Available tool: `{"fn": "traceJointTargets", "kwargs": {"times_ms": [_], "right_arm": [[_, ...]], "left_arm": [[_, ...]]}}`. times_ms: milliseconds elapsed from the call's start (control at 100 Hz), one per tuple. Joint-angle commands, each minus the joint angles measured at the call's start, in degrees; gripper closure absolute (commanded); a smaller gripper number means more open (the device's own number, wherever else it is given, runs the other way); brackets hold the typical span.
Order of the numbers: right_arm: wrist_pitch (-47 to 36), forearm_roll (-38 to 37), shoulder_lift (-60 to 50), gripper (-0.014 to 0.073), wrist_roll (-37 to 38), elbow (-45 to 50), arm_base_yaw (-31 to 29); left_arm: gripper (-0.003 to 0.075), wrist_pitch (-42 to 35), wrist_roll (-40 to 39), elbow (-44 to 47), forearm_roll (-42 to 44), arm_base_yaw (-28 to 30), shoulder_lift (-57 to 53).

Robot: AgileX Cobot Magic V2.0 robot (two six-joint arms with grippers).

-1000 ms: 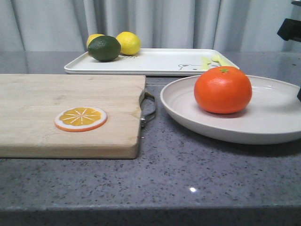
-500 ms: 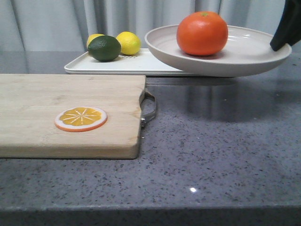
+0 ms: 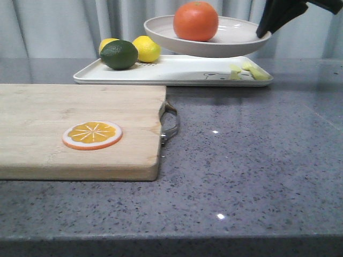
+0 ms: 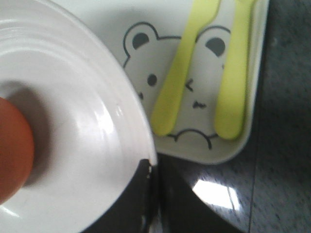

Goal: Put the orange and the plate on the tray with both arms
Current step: 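Lift the plate with the right gripper toward the white tray, then lower the plate onto the tray and open the right gripper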

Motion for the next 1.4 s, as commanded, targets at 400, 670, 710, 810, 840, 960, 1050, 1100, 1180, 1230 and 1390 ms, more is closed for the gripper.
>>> {"fn": "traceJointTargets", "kwargs": {"times_ms": [400, 670, 710, 810, 840, 960, 1050, 1100, 1180, 1230, 1390], "right_arm": [[4.8, 2.1, 16.9, 0.0652, 4.5, -31.1, 0.5], [4.6, 2.1, 21.8, 0.0652, 5.1, -35.4, 0.5], [4.4, 2.1, 22.2, 0.0652, 5.1, -35.4, 0.5], [3.7, 2.1, 23.0, 0.0652, 5.1, -35.4, 0.5], [3.3, 2.2, 23.0, 0.0652, 5.1, -35.4, 0.5], [2.6, 2.2, 23.1, 0.0652, 5.1, -35.4, 0.5], [2.0, 2.2, 23.3, 0.0652, 5.1, -35.4, 0.5], [1.6, 2.2, 23.5, 0.0652, 5.1, -35.4, 0.5], [1.6, 2.2, 23.7, 0.0652, 5.1, -35.4, 0.5], [1.5, 2.2, 23.7, 0.0652, 5.1, -35.4, 0.5], [0.9, 2.2, 23.7, 0.0606, 5.1, -35.4, 0.5]], "left_arm": [[0.074, -5.1, 0.1, -1.6, -0.9, 0.1, 0.2], [0.074, -5.3, 0.1, -1.6, -0.9, 0.1, 0.2], [0.074, -5.3, 0.1, -1.6, -0.9, 0.1, 0.2], [0.0741, -5.4, 0.1, -1.6, -0.9, 0.1, 0.3], [0.0741, -5.4, 0.1, -1.6, -0.9, 0.1, 0.3], [0.074, -5.4, 0.1, -1.6, -0.9, 0.1, 0.3], [0.0741, -6.5, 0.1, -1.2, -0.9, 0.1, 0.3], [0.0741, -7.1, 0.1, -0.8, -0.9, 0.1, 0.3], [0.0741, -7.3, 0.1, -0.8, -0.9, 0.1, 0.3], [0.0741, -7.3, 0.1, -0.8, -0.9, 0.1, 0.3], [0.0741, -7.3, 0.1, -0.8, -0.9, 0.1, 0.3]]}}
